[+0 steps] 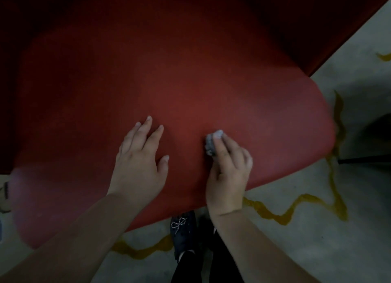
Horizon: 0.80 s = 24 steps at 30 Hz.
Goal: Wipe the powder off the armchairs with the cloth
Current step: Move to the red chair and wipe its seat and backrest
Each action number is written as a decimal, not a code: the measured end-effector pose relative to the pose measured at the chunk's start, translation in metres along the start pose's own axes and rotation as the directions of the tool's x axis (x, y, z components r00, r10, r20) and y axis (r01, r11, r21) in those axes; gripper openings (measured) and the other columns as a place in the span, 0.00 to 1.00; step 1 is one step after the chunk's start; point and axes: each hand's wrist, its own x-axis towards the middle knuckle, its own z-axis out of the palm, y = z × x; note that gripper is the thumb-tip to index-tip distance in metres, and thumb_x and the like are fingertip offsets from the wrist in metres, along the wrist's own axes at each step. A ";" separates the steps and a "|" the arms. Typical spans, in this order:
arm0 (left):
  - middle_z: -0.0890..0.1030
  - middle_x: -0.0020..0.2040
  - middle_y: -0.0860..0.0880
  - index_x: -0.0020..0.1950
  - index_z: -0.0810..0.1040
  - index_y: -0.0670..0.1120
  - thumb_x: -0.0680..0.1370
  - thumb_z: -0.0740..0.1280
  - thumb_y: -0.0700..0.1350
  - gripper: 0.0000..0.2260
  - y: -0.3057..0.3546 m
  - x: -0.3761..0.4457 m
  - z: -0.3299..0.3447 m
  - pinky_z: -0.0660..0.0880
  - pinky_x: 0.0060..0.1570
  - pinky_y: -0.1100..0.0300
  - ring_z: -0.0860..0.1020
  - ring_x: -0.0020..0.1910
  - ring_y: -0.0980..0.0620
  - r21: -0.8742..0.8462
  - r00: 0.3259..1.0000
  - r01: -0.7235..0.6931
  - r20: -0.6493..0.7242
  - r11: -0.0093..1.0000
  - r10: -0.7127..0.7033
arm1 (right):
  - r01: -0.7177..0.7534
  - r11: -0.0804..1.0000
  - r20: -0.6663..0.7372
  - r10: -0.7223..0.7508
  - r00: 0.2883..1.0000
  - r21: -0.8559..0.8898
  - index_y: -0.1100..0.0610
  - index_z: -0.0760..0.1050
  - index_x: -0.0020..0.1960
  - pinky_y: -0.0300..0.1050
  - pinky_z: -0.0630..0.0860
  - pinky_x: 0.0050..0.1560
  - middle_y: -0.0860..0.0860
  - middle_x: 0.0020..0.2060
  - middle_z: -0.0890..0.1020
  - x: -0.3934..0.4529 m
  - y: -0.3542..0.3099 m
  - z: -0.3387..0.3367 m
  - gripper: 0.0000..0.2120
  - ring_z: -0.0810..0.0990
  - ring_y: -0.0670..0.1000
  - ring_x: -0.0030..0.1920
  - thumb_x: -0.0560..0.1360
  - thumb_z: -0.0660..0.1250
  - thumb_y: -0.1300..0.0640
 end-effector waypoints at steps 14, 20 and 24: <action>0.56 0.78 0.49 0.76 0.62 0.46 0.76 0.66 0.45 0.29 -0.012 -0.012 -0.004 0.54 0.73 0.49 0.52 0.77 0.47 0.003 0.998 0.062 0.000 0.998 -0.062 | 0.359 0.933 0.184 -0.354 0.917 0.007 0.57 0.77 0.64 0.43 0.65 0.60 0.54 0.61 0.79 0.021 0.033 -0.019 0.19 0.78 0.54 0.56 0.76 0.63 0.70; 0.54 0.78 0.51 0.77 0.61 0.47 0.77 0.66 0.47 0.29 -0.011 -0.012 -0.002 0.52 0.73 0.51 0.51 0.77 0.49 -0.005 0.998 0.063 0.004 0.998 -0.063 | 0.145 0.987 0.050 -0.142 0.989 -0.067 0.59 0.76 0.65 0.36 0.59 0.63 0.55 0.61 0.78 0.029 0.041 -0.023 0.21 0.74 0.60 0.53 0.74 0.63 0.72; 0.55 0.78 0.51 0.76 0.61 0.48 0.76 0.66 0.47 0.29 -0.013 -0.012 -0.002 0.56 0.72 0.49 0.52 0.77 0.49 0.002 0.998 0.057 0.000 0.998 -0.057 | 0.223 0.973 0.158 -0.229 0.960 0.056 0.58 0.78 0.64 0.45 0.66 0.59 0.54 0.61 0.79 0.013 0.002 0.001 0.20 0.77 0.59 0.55 0.74 0.61 0.69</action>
